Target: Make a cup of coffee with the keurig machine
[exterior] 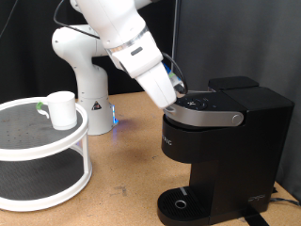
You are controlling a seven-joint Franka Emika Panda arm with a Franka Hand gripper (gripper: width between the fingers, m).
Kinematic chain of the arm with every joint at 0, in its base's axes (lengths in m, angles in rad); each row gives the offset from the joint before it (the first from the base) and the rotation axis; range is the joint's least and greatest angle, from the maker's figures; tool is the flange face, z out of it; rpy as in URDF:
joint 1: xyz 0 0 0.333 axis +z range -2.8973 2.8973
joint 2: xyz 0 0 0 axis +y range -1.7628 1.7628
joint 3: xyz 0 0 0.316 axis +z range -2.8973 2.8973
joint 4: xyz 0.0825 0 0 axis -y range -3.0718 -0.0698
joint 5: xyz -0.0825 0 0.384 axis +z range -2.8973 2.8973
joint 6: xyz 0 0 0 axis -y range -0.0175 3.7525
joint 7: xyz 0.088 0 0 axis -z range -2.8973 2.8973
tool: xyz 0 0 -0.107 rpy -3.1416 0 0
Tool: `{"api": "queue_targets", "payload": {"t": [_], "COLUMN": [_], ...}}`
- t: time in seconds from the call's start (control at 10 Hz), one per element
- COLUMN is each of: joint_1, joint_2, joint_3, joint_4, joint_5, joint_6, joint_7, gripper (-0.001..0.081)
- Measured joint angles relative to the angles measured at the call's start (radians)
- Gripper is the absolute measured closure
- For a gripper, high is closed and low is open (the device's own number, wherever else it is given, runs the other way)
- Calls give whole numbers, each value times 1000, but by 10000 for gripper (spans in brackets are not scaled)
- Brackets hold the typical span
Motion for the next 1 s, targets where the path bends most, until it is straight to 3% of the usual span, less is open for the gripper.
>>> {"api": "queue_targets", "payload": {"t": [1.0], "joint_1": [0], "joint_2": [20], "joint_3": [2], "joint_4": [-34], "joint_5": [21], "joint_6": [65], "joint_7": [-29], "gripper": [806]}}
